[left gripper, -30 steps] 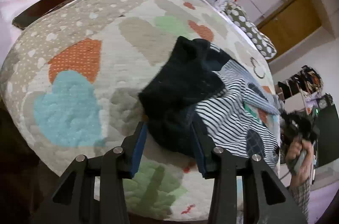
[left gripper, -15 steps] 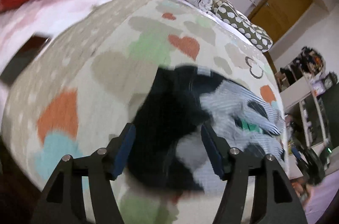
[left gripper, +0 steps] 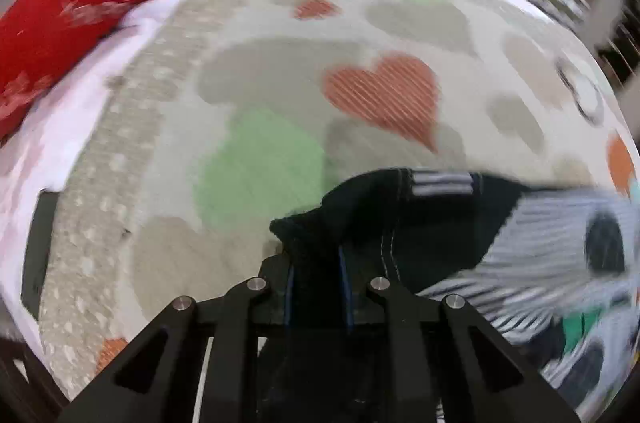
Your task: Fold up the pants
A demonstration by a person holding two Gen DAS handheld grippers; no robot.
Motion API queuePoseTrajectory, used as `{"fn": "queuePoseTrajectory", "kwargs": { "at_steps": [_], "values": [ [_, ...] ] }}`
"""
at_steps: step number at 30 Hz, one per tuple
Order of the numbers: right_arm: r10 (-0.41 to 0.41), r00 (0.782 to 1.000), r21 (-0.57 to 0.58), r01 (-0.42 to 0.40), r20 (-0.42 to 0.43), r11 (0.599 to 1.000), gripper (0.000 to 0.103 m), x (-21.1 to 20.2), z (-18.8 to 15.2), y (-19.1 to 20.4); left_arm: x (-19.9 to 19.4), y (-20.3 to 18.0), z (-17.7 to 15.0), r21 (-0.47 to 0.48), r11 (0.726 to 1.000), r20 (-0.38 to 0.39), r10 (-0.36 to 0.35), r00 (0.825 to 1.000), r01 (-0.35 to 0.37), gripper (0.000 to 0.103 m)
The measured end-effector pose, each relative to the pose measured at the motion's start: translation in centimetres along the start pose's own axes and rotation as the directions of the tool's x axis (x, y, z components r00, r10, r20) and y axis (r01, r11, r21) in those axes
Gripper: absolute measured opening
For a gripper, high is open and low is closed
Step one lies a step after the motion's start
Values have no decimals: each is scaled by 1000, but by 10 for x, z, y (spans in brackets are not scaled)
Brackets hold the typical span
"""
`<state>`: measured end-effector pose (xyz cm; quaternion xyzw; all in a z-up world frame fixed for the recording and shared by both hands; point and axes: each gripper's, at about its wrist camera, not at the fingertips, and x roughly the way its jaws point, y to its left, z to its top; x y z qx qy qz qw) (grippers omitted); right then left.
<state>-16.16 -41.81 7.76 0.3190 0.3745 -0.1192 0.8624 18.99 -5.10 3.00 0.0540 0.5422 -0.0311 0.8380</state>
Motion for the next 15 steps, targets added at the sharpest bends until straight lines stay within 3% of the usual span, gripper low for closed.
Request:
{"fn": "queuePoseTrajectory", "kwargs": {
  "at_steps": [3, 6, 7, 8, 10, 13, 15],
  "values": [
    [-21, 1000, -23, 21, -6, 1000, 50, 2, 0, 1, 3, 17, 11, -53, 997, 25, 62, 998, -60, 18],
    [-16, 1000, -33, 15, -8, 999, 50, 6, 3, 7, -4, 26, 9, -35, 999, 25, -31, 999, 32, 20],
    [-8, 1000, -37, 7, -9, 999, 50, 8, 4, 9, -8, 29, 7, -32, 998, 37, -48, 998, 49, 26],
    [-1, 1000, -43, 1, -10, 999, 50, 10, 5, 13, -15, 32, 3, -41, 997, 47, -66, 997, 68, 41],
    [13, 1000, -56, -14, -14, 998, 50, 15, 5, 22, -30, 44, -8, -87, 988, 62, -121, 991, 127, 53],
    [29, 999, -67, -31, -21, 997, 50, 18, 0, 33, -54, 57, -32, -133, 976, 72, -164, 984, 172, 53],
    [23, 1000, -98, -24, -4, 995, 50, 14, -5, 42, -72, 58, -57, -125, 976, 117, -164, 979, 178, 53]
  ]
}}
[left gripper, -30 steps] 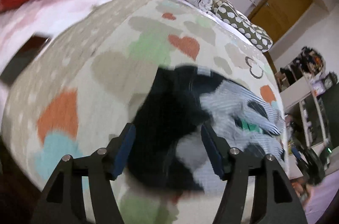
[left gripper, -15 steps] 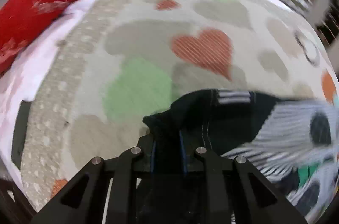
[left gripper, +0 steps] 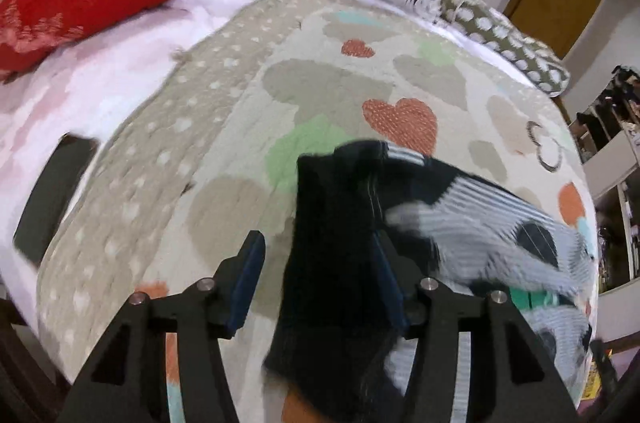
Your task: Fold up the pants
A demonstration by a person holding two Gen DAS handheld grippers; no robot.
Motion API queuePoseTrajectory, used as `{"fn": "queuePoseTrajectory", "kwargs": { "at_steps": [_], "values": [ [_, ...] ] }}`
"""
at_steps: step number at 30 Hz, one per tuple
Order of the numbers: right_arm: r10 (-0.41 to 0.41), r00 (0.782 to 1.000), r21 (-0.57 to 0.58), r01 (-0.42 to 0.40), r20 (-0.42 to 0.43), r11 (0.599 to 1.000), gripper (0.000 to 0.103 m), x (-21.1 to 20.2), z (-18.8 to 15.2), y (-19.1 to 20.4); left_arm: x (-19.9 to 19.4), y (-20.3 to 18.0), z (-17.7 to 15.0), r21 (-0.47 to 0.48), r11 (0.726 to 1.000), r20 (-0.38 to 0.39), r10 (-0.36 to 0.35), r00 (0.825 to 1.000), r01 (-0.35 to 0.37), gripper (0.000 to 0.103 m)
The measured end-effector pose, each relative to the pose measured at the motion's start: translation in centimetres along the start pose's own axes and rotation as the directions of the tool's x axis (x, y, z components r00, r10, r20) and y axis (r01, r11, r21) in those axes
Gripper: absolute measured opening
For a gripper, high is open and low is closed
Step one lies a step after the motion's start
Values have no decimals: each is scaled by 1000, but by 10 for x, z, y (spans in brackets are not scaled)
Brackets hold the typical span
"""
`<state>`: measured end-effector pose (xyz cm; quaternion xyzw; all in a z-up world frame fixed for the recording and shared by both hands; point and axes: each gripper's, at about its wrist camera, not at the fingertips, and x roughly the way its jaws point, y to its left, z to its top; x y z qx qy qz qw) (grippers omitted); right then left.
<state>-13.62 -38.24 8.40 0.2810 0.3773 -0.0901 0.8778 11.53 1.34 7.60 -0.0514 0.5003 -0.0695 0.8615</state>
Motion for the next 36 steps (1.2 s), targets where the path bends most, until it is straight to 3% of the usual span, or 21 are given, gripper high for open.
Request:
{"fn": "queuePoseTrajectory", "kwargs": {
  "at_steps": [4, 7, 9, 11, 13, 15, 16, 21, 25, 27, 31, 33, 36],
  "values": [
    [13, 1000, -86, -11, 27, 996, 50, -6, -9, 23, -3, -3, -36, 13, 1000, -18, 0, 1000, 0, 53],
    [40, 999, -123, -39, 0, 992, 50, -3, -16, 37, 18, 2, -52, -8, 992, -71, 125, 990, -126, 53],
    [50, 999, -119, -52, -13, 992, 50, -1, -20, 41, 21, 5, -56, -25, 992, -70, 121, 990, -123, 59],
    [52, 999, -121, -53, -13, 991, 50, -4, -25, 43, 21, 4, -59, -31, 993, -65, 116, 991, -118, 75],
    [44, 999, -127, -45, -8, 991, 50, -9, -30, 43, 26, -5, -63, 7, 997, -79, 81, 994, -80, 74],
    [33, 999, -120, -35, -13, 992, 50, -8, -33, 41, 29, -15, -67, 69, 993, -74, 102, 992, -97, 37],
    [34, 999, -112, -36, -19, 993, 50, -7, -35, 40, 28, -17, -69, 76, 991, -66, 113, 991, -108, 29],
    [28, 999, -105, -31, -30, 994, 50, -8, -39, 39, 4, -3, -72, 28, 993, -57, 114, 992, -113, 24],
    [30, 999, -110, -34, -36, 993, 50, -5, -40, 39, 1, 7, -83, 21, 987, -77, 161, 984, -160, 26],
    [36, 998, -104, -41, -48, 994, 50, 0, -40, 40, 6, 14, -85, -10, 989, -94, 149, 984, -151, 31],
    [46, 998, -129, -51, -43, 990, 50, -1, -39, 49, -5, 37, -90, -154, 986, -79, 48, 996, -60, 50],
    [45, 999, -153, -49, -28, 987, 50, -4, -36, 52, -17, 47, -96, -209, 978, -57, -4, 998, -8, 51],
    [46, 999, -153, -50, -26, 987, 50, -1, -31, 52, -41, 51, -105, -225, 974, 5, 5, 1000, -4, 59]
  ]
}}
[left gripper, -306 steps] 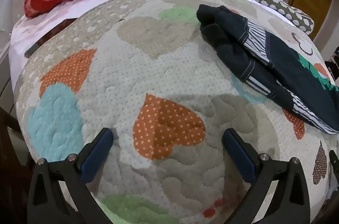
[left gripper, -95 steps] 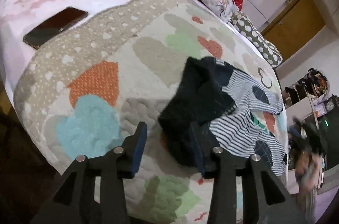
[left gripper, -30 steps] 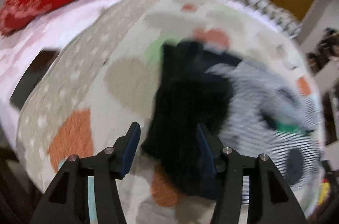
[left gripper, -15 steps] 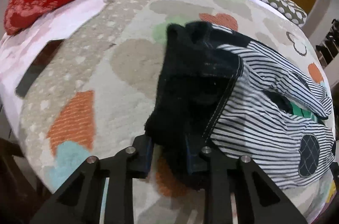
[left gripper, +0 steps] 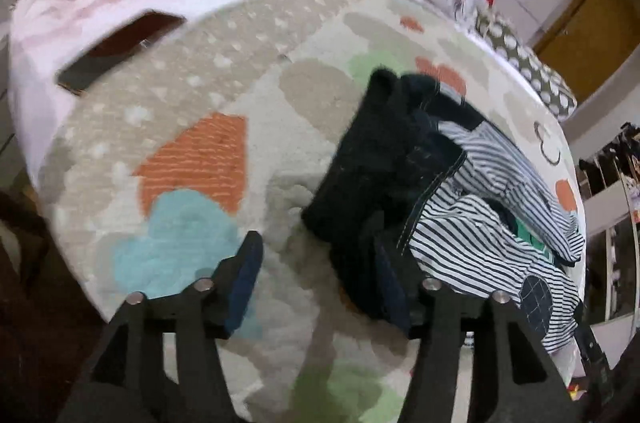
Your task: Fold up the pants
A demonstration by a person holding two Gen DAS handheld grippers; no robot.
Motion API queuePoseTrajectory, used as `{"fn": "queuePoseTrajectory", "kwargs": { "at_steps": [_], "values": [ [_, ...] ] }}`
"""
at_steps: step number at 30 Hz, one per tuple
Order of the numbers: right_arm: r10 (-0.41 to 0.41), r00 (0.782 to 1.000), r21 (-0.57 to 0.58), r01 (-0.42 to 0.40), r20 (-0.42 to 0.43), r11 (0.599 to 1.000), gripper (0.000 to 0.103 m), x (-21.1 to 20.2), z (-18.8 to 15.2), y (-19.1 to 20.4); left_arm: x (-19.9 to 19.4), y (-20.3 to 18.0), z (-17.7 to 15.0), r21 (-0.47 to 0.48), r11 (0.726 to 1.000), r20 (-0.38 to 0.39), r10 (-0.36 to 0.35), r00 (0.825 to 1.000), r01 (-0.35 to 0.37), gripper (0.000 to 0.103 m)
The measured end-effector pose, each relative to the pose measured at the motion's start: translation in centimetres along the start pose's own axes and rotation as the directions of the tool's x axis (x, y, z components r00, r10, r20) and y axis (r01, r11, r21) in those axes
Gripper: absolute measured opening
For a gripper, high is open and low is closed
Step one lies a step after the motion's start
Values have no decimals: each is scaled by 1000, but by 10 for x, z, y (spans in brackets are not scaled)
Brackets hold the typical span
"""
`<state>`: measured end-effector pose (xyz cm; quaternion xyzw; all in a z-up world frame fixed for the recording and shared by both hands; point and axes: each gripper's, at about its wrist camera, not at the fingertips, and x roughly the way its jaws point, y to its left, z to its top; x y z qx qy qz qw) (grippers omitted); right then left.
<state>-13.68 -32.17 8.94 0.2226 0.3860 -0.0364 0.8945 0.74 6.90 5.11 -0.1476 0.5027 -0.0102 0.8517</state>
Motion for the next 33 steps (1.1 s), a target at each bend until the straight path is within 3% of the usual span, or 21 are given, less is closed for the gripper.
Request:
{"fn": "queuePoseTrajectory", "kwargs": {
  "at_steps": [3, 7, 12, 18, 20, 23, 25, 28, 30, 33],
  "values": [
    [8, 1000, 31, -7, -22, 999, 50, 13, 3, -6, -16, -4, -4, 32, 999, 57, 29, 998, -31, 61],
    [-8, 994, 62, 15, -112, 998, 51, 41, -4, -15, -22, -15, -7, 73, 997, 59, 3, 998, -8, 65],
    [-28, 993, -13, 27, -110, 1000, 52, 38, -5, -6, -22, -32, -5, 124, 992, 31, -43, 999, 39, 65],
    [50, 994, -40, -54, -95, 998, 53, 19, 26, -4, -23, -63, 15, 250, 965, -3, -79, 997, 77, 66],
    [50, 995, -72, -56, -85, 996, 53, 17, 48, -1, -13, -83, 36, 319, 942, -40, -93, 995, 101, 74],
    [71, 992, -138, -86, -107, 987, 60, 30, 84, 8, 11, -111, 67, 405, 906, -81, -102, 992, 126, 75],
    [34, 993, -230, -61, -117, 971, 61, 50, 108, 18, 37, -134, 90, 476, 869, -113, -95, 989, 138, 75],
    [-12, 985, -309, -43, -173, 950, 61, 90, 137, 26, 74, -153, 115, 501, 848, -187, -92, 978, 175, 75],
    [-35, 979, -336, -36, -202, 941, 61, 114, 149, 28, 94, -161, 128, 512, 841, -192, -89, 977, 177, 75],
    [-54, 961, -390, -58, -271, 919, 61, 150, 161, 34, 127, -174, 140, 561, 806, -222, -73, 972, 188, 75]
  ]
}}
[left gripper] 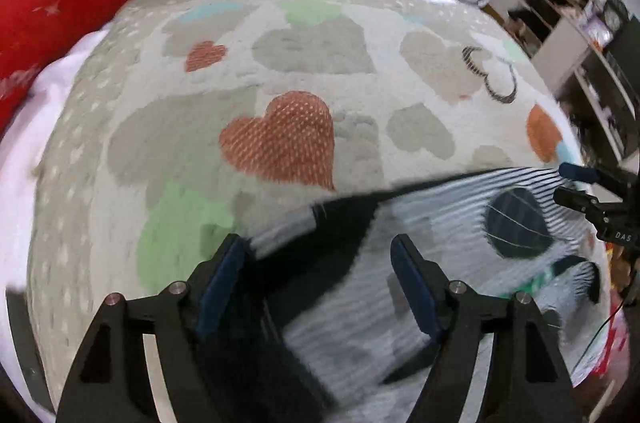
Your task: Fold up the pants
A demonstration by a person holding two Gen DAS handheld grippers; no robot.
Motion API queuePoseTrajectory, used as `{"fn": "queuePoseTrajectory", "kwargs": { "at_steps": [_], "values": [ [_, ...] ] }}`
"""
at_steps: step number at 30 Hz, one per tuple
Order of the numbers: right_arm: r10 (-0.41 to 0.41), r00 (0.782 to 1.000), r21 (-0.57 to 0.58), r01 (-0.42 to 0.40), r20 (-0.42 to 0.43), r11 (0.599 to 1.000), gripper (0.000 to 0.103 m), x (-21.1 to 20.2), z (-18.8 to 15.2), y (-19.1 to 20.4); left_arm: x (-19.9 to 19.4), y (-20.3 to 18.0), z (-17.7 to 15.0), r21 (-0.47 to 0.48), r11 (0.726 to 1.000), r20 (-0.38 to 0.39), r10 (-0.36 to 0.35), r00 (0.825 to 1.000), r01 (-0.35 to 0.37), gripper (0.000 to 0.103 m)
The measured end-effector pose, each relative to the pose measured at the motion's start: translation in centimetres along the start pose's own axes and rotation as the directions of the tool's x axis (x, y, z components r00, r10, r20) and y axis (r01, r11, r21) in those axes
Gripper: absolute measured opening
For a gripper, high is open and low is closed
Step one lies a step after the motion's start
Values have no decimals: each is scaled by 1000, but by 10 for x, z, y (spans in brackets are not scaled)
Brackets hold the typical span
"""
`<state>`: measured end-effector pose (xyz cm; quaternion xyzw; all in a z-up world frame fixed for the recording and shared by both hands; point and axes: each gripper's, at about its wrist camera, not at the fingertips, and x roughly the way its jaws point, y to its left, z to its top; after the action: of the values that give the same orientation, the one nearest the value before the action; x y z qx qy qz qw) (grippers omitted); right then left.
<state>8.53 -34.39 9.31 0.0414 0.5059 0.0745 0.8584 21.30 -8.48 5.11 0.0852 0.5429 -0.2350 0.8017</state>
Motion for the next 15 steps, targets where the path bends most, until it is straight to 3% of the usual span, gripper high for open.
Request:
{"fn": "queuePoseTrajectory", "kwargs": {
  "at_steps": [5, 7, 9, 10, 11, 12, 13, 15],
  "values": [
    [9, 996, -93, -17, -91, 995, 61, 44, 14, 2, 42, -3, 8, 104, 994, -96, 32, 995, -22, 77],
    [5, 994, -118, -18, -107, 993, 63, 53, 11, 5, 45, -6, 6, 131, 991, -93, 34, 995, -21, 78],
    [7, 997, -154, -19, -79, 988, 62, 54, 7, 10, 44, -8, 4, 145, 989, -83, 40, 996, -28, 72],
    [10, 997, -163, -22, -76, 986, 53, 54, 6, 12, 41, -11, 2, 154, 988, -73, 24, 997, -12, 53],
    [14, 997, -160, -26, -73, 987, 42, 54, 5, 12, 37, -14, 1, 163, 987, -60, 17, 998, -7, 22],
    [34, 997, -144, -45, -76, 989, 12, 53, 5, 12, 33, -17, 0, 169, 985, -51, 31, 998, -22, 5],
    [59, 995, -119, -68, -83, 991, 7, 54, 7, 10, 30, -17, 0, 164, 986, -51, 32, 998, -24, 5],
    [50, 996, -97, -57, -73, 994, 6, 50, 9, 11, 20, -21, -3, 163, 985, -16, 63, 998, -59, 5]
  ]
}}
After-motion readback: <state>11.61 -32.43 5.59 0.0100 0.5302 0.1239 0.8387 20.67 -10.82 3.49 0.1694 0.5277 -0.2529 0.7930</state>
